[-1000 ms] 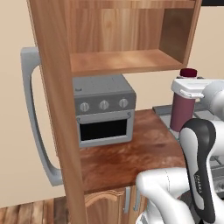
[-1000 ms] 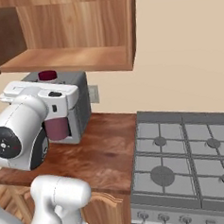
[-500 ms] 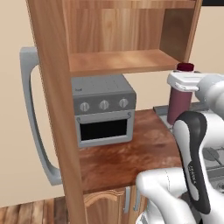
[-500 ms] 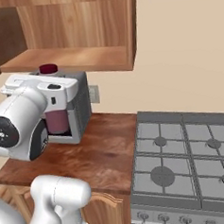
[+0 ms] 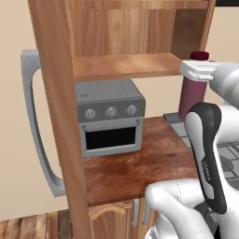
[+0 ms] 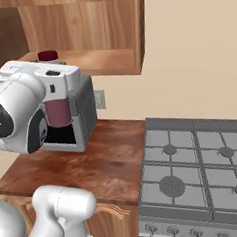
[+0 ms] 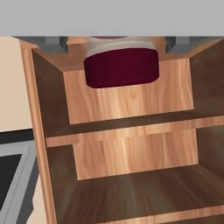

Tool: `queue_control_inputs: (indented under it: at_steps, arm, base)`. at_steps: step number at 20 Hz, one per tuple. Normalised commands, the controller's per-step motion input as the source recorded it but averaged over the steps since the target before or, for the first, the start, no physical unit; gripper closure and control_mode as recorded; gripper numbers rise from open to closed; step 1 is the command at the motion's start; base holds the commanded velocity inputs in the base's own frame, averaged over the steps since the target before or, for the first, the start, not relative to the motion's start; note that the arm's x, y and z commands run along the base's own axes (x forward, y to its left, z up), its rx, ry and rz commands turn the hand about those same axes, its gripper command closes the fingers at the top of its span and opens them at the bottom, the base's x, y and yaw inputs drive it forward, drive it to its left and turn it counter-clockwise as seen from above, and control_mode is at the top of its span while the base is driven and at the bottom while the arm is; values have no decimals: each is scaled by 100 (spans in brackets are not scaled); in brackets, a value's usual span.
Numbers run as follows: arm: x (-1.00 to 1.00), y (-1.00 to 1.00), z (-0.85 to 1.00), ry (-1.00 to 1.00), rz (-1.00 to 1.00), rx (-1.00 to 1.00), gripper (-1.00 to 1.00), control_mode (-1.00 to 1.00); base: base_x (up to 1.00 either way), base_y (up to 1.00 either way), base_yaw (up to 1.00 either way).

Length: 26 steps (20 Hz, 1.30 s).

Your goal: Pick the juice from the counter and place it in the open cabinet.

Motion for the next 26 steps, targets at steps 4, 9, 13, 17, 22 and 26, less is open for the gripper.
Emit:
queue_control_inputs:
  at_steps: [4, 9, 13, 17, 22, 26]
  arm:
    - [1, 0, 33, 0, 0, 0, 100, -100]
    - [15, 3, 20, 0, 0, 0, 100, -100]
    - [15, 0, 9, 0, 0, 0, 100, -100]
    - [18, 0, 10, -4, 0, 0, 100, -100]
    - [6, 0, 21, -12, 0, 0, 100, -100]
    - [9, 0, 16, -12, 0, 0, 100, -100]
  base:
    - [0, 0, 0]
    - [0, 0, 0]
    - [0, 0, 0]
    - [0, 0, 0]
    - [0, 0, 0]
    - [0, 0, 0]
